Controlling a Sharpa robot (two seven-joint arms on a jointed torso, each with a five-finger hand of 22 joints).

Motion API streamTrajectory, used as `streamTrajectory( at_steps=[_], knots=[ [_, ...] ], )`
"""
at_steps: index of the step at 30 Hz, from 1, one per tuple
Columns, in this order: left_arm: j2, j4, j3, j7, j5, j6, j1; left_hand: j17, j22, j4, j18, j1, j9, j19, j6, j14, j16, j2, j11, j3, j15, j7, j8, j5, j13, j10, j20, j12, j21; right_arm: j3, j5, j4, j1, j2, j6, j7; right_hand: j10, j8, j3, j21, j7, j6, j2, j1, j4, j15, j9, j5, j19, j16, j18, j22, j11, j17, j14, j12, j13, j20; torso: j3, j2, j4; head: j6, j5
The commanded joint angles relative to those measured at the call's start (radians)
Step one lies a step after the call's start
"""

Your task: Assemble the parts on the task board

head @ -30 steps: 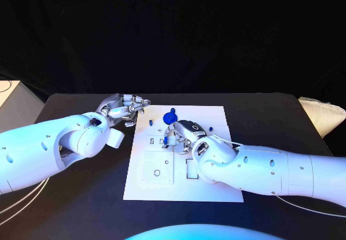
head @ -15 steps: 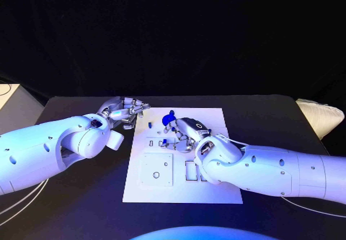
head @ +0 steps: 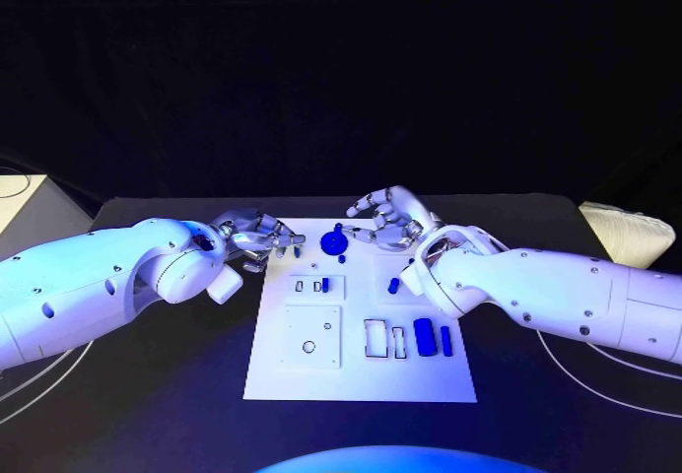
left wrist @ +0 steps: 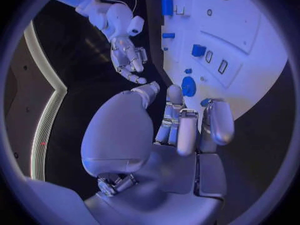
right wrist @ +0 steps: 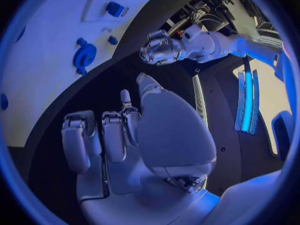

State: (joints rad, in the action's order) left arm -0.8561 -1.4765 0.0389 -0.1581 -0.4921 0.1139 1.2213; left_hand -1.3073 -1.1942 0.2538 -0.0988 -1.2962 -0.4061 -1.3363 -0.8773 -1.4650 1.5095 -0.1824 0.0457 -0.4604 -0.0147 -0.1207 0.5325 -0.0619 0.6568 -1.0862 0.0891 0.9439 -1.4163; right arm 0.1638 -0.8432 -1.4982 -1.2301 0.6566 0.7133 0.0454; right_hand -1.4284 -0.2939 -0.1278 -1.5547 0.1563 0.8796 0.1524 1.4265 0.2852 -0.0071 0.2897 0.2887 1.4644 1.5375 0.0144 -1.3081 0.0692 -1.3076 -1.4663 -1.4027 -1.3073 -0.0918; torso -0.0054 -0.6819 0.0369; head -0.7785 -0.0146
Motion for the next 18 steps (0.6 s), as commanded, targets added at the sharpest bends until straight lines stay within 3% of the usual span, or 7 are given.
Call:
streamTrajectory(
  at_steps=[1,4,10,18],
  knots=[
    [0.026,-0.007,-0.001,-0.178,-0.164,-0.142,0.017,-0.147,0.002,0.023,0.018,0.028,-0.018,-0.002,0.012,-0.059,0.002,-0.017,-0.004,-0.016,-0.005,0.001,0.015,0.004,0.001,-0.001,-0.007,0.011,-0.004,-0.003,0.272,0.023,-0.029,0.015,0.0,0.123,0.007,-0.001,-0.008,-0.006,0.0,-0.009,-0.001,0.004,0.0,0.003,-0.001,0.009,0.102,0.0,-0.012,-0.255,0.002,-0.173,-0.083,-0.001,-0.114,-0.005,0.0014,0.012,-0.0007,-0.01,0.006],
    [0.047,-0.003,-0.001,-0.227,-0.215,-0.159,0.027,-0.147,0.003,0.036,0.017,0.064,-0.029,-0.002,0.017,-0.059,0.001,-0.023,-0.001,-0.004,-0.003,-0.001,0.023,0.005,0.005,-0.004,-0.006,0.019,-0.003,-0.004,0.3,0.032,-0.051,0.027,-0.008,0.117,0.007,0.0,-0.009,-0.005,0.0,-0.012,0.0,0.002,0.0,0.003,-0.002,0.009,0.102,0.0,-0.011,-0.255,0.003,-0.173,-0.083,-0.001,-0.113,-0.006,0.0025,0.015,-0.0011,-0.013,0.007],
    [0.101,0.009,0.002,-0.344,-0.349,-0.186,0.044,-0.144,0.004,0.038,0.017,0.141,-0.053,-0.003,0.03,-0.058,0.0,-0.015,-0.001,0.041,-0.003,0.0,0.039,0.004,0.022,-0.011,-0.004,0.041,-0.002,-0.005,0.325,0.051,-0.097,0.046,-0.031,0.092,0.01,0.002,-0.01,-0.004,0.003,-0.024,0.005,-0.005,0.001,0.005,-0.004,0.004,0.101,0.0,-0.011,-0.253,0.005,-0.172,-0.083,0.002,-0.11,-0.007,0.0061,0.02,-0.0036,-0.023,0.01],
    [0.171,0.041,0.015,-0.444,-0.441,-0.245,0.06,-0.142,-0.004,0.039,0.019,0.181,-0.073,-0.008,0.034,-0.058,-0.001,-0.002,-0.003,0.085,-0.005,0.004,0.054,0.005,0.044,-0.019,-0.006,0.064,-0.005,-0.005,0.311,0.065,-0.116,0.062,-0.061,0.05,0.013,0.001,-0.009,-0.002,0.004,-0.028,0.01,-0.012,0.002,0.006,-0.005,-0.006,0.1,-0.001,-0.01,-0.252,0.006,-0.169,-0.082,0.004,-0.108,-0.008,0.0102,0.018,-0.0054,-0.028,0.014]
  ],
)
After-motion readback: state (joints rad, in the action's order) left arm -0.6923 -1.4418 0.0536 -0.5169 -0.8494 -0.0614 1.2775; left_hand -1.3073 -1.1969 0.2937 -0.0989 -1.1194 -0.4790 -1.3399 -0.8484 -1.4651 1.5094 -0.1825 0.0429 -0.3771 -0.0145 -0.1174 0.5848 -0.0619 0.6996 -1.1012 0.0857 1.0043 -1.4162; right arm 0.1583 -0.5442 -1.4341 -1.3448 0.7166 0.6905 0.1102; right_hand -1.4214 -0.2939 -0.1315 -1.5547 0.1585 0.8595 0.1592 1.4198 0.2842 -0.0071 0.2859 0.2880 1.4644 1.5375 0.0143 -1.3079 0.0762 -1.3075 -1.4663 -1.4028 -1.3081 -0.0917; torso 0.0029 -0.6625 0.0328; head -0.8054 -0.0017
